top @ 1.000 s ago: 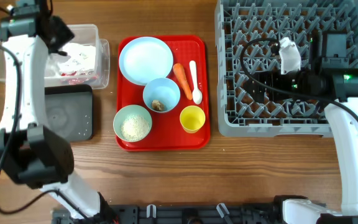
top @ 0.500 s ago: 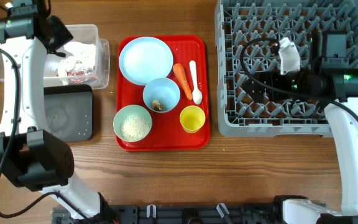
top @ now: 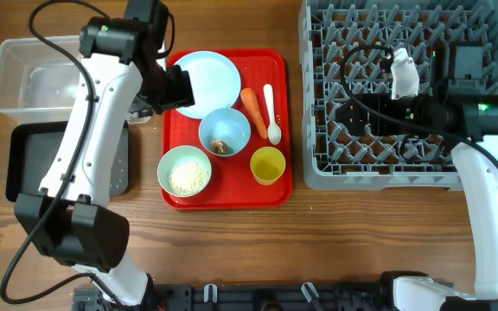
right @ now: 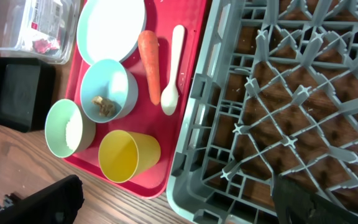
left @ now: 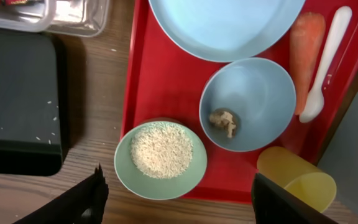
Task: Sort waste into correct bins and load items into the dishwasher rack
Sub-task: 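Move the left gripper back to the light blue bowl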
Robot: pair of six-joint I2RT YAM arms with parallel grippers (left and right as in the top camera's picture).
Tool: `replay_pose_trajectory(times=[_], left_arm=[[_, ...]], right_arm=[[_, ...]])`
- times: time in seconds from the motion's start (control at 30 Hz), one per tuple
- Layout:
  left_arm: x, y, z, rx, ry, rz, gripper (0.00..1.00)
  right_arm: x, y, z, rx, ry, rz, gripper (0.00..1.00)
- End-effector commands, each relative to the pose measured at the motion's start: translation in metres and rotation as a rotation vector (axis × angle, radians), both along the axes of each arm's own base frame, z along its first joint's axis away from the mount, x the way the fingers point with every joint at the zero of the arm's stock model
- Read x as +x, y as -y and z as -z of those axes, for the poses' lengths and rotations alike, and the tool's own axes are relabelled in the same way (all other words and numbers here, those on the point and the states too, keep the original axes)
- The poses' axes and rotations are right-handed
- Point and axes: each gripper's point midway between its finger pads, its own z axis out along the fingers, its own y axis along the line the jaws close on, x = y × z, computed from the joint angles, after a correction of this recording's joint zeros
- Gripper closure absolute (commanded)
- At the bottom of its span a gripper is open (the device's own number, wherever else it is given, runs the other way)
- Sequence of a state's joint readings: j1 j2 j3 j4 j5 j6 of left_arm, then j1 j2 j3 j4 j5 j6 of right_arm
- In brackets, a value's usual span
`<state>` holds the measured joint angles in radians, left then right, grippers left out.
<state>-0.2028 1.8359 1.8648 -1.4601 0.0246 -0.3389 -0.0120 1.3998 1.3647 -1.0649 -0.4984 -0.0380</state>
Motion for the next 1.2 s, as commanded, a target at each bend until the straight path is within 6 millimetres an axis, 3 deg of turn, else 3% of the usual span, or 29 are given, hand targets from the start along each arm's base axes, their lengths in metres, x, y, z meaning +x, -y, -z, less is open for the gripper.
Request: replay_pose_trajectory(times=[0.0,0.07,0.13,0.33,0.67,0.73,1.0,1.17], left_arm=[[-0.016,0.031,-0.017,-0.032,0.028,0.016,0.25],[-0.032,0.054,-0.019,-0.031,0.011,0.070,0.25],[-0.041,0.062,-0.021,-0.025,0.002,0.087,0.25],[-0.045,0.062,-0.032,-0.039,0.032,0.041,0.26],[-0.031,0.069,-0.034,-0.062,0.086,0.038,0.25],[-0.025,0.072,-0.025,-0.068,0.099,0.040,0.23],[-0.009,0.095,0.045,-0.090,0.129,0.086,0.21],[0.003,0.120,0.086,-0.107,0.240,0.271,0.22]], right_arm=[[0.000,-0.006,0.000,0.029,-0.010,-0.006,0.00],[0.000,-0.006,0.000,0.029,-0.014,-0.006,0.00],[0.000,-0.006,0.000,0.028,-0.013,-0.007,0.00],[-0.001,-0.006,0.000,0.028,-0.014,-0.007,0.00],[-0.002,-0.004,0.002,0.018,-0.025,-0.002,0.00],[-0.002,-0.004,0.002,0.018,-0.025,-0.002,0.00],[-0.002,-0.004,0.002,0.018,-0.025,-0.002,0.00],[-0.002,0.000,0.004,-0.006,-0.027,0.011,0.00]])
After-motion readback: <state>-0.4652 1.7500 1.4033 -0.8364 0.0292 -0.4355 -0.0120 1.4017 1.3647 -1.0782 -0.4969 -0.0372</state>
